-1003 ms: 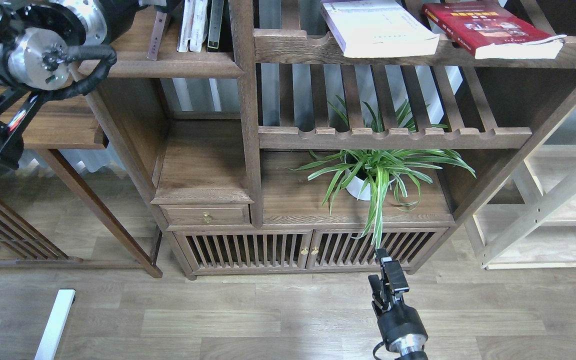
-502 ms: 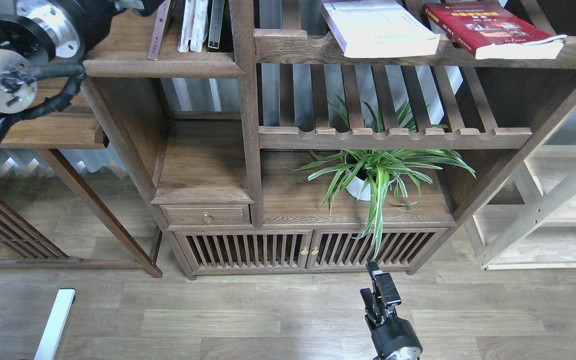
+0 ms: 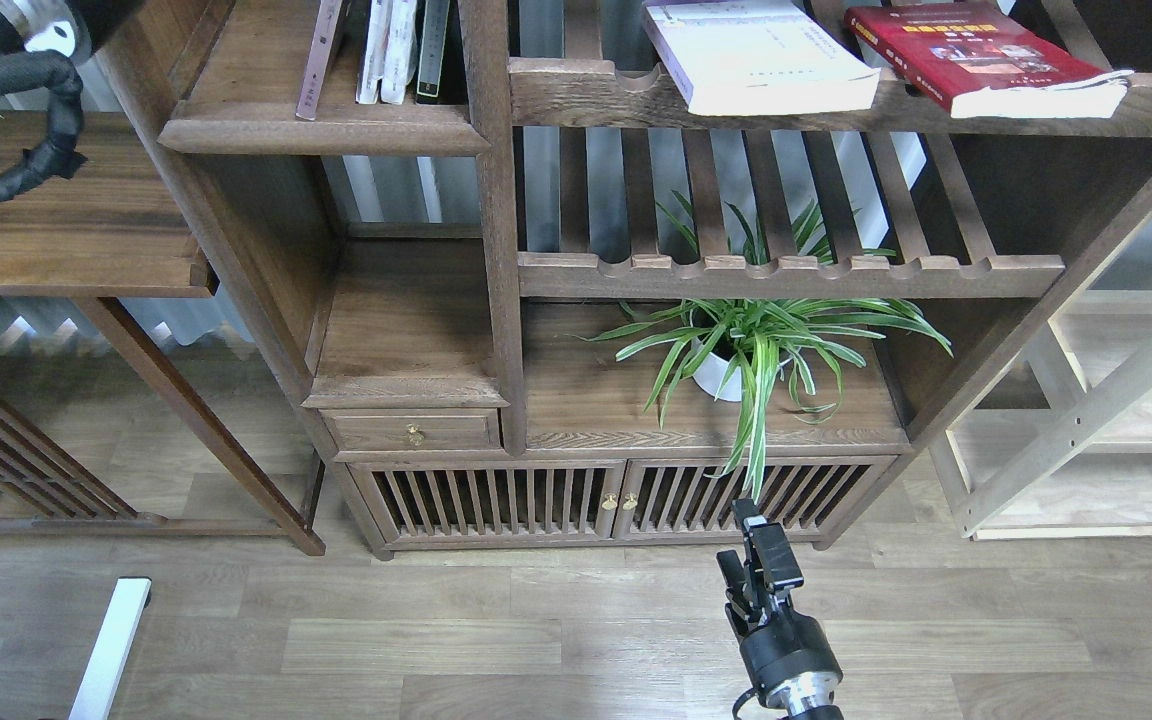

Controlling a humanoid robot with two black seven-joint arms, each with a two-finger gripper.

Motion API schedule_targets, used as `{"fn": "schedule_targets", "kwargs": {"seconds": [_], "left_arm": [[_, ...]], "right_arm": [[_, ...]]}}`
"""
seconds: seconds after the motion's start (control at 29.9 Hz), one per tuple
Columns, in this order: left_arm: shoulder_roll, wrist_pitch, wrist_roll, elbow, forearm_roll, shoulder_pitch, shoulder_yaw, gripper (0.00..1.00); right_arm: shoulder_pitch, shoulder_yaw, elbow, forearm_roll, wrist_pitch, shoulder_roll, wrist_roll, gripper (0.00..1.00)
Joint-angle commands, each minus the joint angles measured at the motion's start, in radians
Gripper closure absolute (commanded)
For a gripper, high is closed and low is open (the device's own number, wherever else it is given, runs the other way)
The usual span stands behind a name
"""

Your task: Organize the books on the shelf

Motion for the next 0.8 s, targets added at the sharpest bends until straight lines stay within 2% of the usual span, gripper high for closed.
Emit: {"fn": "schedule_targets", "kwargs": {"seconds": [0.0,0.3,0.5,0.77], "left_arm": [[-0.003,0.0,0.0,0.01,-0.001,0.0,-0.006,0.0],[-0.064,-0.001,0.0,0.008,-0.05,0.002,-0.047,0.0],[-0.11,-0.003,0.0,-0.005,-0.136,-0.001,-0.075,0.0],[-0.112,-0.003,0.0,-0.032,-0.38,0.003,-0.078,0.0]], "right_arm": [[0.033,0.01,0.002,0.0,0.0,0.0,-0.008,0.01],[0.139,0.026,-0.004,-0.009,0.0,0.0,-0.005,0.01],[0.14,0.036,0.032,-0.007,0.0,0.0,-0.005,0.01],[0.171,0.098,0.072,-0.007,0.0,0.0,-0.01,0.01]]}}
